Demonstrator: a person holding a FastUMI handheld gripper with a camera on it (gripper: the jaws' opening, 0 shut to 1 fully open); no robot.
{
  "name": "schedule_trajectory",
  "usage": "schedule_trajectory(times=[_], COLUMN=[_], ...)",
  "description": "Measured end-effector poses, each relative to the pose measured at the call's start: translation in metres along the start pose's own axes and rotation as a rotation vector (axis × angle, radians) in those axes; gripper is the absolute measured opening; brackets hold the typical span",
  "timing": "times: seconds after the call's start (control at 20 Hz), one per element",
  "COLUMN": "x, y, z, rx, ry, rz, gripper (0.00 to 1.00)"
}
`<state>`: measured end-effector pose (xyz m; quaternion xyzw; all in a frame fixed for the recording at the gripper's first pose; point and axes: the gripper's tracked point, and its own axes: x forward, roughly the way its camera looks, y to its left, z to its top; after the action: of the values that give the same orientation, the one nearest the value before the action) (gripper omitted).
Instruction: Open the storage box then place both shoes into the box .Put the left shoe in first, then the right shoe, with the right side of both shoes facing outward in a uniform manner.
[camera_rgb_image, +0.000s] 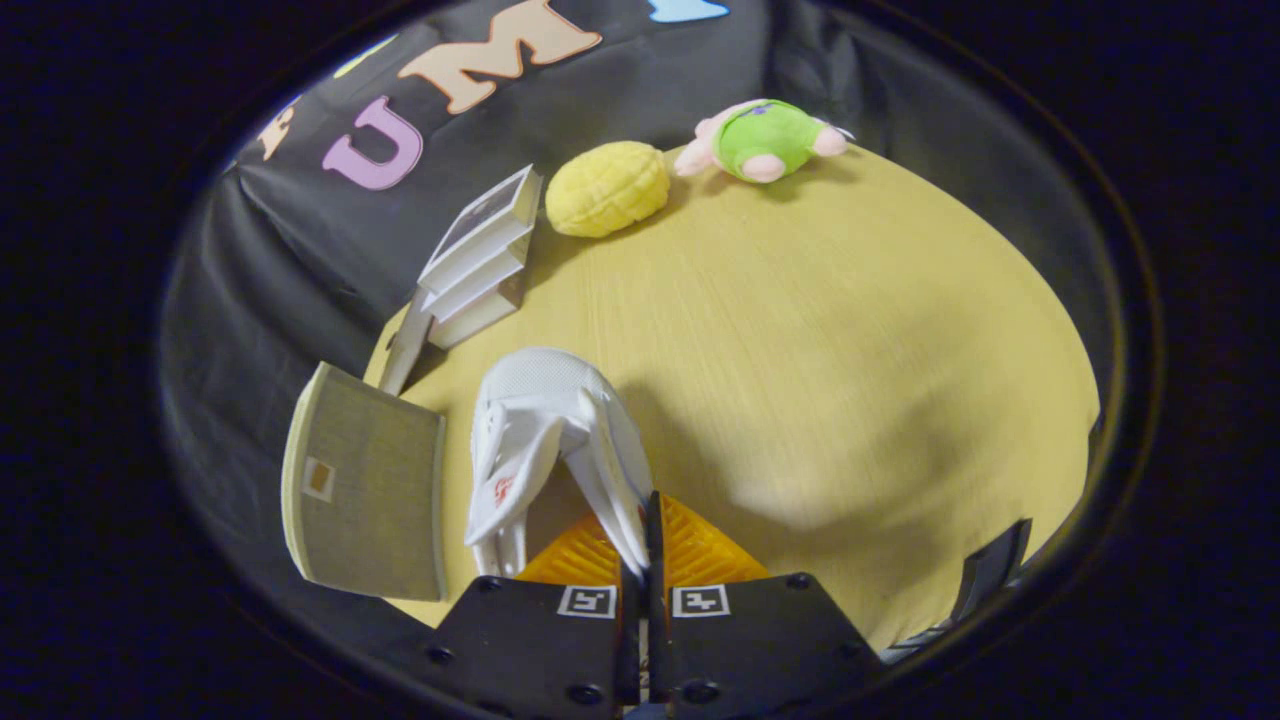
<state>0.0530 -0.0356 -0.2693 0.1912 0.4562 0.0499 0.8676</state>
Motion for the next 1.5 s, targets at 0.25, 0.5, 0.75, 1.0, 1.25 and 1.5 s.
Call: schedule_trajectory(times=[0.25,0.5,0.75,1.0,1.25,1.5], x=[-0.039,-0.071,-0.075,-0.03,0.015,0.019], y=[0.065,0.166,0.26,0.317,0.318,0.319], z=[0.0,-0.007,-0.002,-0.012,-0.037,-0.038], rx=[0.019,0.058,0.035,0.039,-0.044,-0.179], ry=[-0.026,-0.012,-0.022,0.0,0.038,-0.022], rz=[0.107,0.279,0.38,0.33,0.177,0.092], gripper=[0.07,0.07,0.07,0.07,0.07,0.09])
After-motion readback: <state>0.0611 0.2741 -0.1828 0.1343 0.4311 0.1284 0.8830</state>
